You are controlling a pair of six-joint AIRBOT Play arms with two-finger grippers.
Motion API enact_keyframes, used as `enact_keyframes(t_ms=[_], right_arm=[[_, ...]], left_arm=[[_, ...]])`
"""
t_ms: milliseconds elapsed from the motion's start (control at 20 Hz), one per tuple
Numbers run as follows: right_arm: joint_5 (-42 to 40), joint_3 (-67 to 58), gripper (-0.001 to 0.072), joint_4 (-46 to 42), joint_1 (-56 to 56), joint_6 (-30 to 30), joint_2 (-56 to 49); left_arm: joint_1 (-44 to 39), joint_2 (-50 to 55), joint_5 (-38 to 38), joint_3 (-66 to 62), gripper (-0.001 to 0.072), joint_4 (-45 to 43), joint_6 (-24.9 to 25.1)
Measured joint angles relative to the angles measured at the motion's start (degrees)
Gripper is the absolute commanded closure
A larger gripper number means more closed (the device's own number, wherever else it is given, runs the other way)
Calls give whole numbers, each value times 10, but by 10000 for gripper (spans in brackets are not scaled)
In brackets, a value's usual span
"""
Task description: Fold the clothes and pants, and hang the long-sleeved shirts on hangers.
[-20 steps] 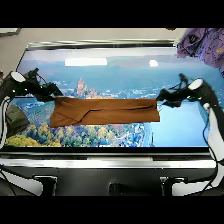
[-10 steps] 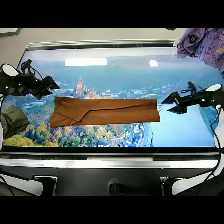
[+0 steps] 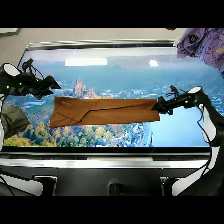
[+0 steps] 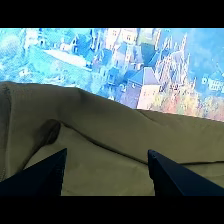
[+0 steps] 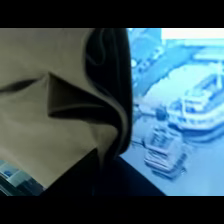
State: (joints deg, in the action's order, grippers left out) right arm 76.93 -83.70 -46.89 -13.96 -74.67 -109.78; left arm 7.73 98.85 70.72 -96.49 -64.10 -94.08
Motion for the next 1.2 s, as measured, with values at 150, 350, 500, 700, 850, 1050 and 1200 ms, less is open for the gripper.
enact_keyframes(t_ms=[150,350,500,700,850,1050,1200], right_arm=[[-2,-9,687,2,10,-8,20],[24,-36,687,-43,13,-65,89],[64,-62,686,-116,13,-120,158],[116,-83,686,-225,13,-183,249],[151,-88,686,-285,13,-212,303],[172,-90,686,-329,13,-240,344],[180,-90,686,-335,14,-249,355]], left_arm=[[-10,2,0,0,686,11,-2],[-63,21,-2,0,687,39,-9],[-134,45,-10,0,687,50,-24],[-242,81,-63,0,688,109,-39],[-322,111,-136,0,688,196,-43],[-427,157,-245,0,689,331,-45],[-491,192,-303,-10,689,410,-46]])
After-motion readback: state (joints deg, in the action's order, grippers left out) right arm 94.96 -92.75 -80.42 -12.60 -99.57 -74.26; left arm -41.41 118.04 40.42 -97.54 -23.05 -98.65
